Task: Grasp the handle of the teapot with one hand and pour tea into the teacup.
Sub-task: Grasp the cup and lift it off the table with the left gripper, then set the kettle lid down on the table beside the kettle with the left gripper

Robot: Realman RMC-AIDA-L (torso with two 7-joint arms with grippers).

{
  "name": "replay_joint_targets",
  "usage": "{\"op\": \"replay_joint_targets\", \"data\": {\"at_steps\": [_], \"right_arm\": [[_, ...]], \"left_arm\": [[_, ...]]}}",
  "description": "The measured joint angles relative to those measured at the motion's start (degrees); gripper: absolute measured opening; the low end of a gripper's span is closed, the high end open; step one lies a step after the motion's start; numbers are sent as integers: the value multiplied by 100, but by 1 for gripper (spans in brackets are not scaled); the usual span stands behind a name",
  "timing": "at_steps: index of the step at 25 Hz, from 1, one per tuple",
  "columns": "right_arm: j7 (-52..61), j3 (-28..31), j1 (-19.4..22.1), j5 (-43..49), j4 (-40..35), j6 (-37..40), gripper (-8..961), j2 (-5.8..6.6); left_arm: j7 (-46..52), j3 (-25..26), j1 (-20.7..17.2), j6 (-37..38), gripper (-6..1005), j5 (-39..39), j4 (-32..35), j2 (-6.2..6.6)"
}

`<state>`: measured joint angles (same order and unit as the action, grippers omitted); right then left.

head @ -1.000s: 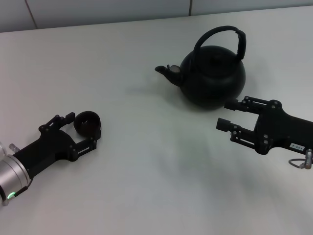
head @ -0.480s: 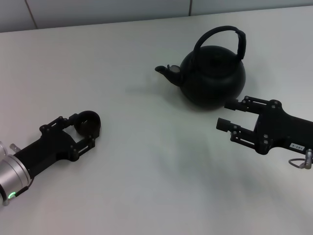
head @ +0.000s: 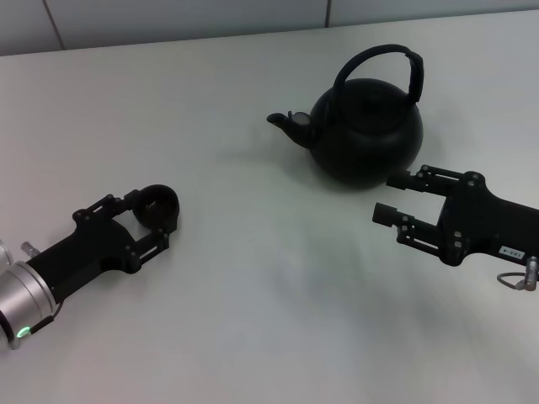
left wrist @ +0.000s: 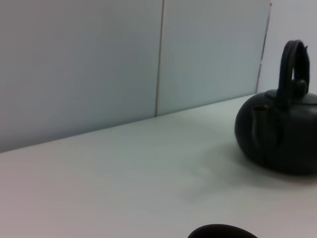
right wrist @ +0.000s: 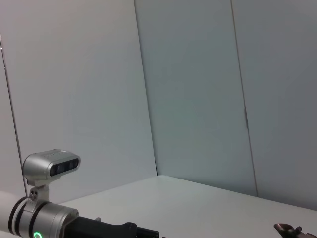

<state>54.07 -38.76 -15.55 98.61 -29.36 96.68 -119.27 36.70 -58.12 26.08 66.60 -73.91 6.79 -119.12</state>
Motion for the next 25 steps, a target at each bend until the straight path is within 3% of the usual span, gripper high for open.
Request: {"op": "replay_joint_targets", "data": {"at_steps": [14,25], "right_arm": [[-2,0,49,0,33,0,545,0],[-8,0,31,0,44,0,545,0]], "left_arm": [[20,-471,240,913,681,26,-110,-6],[29,-882,365,1094,681,15,-162,-6]]}}
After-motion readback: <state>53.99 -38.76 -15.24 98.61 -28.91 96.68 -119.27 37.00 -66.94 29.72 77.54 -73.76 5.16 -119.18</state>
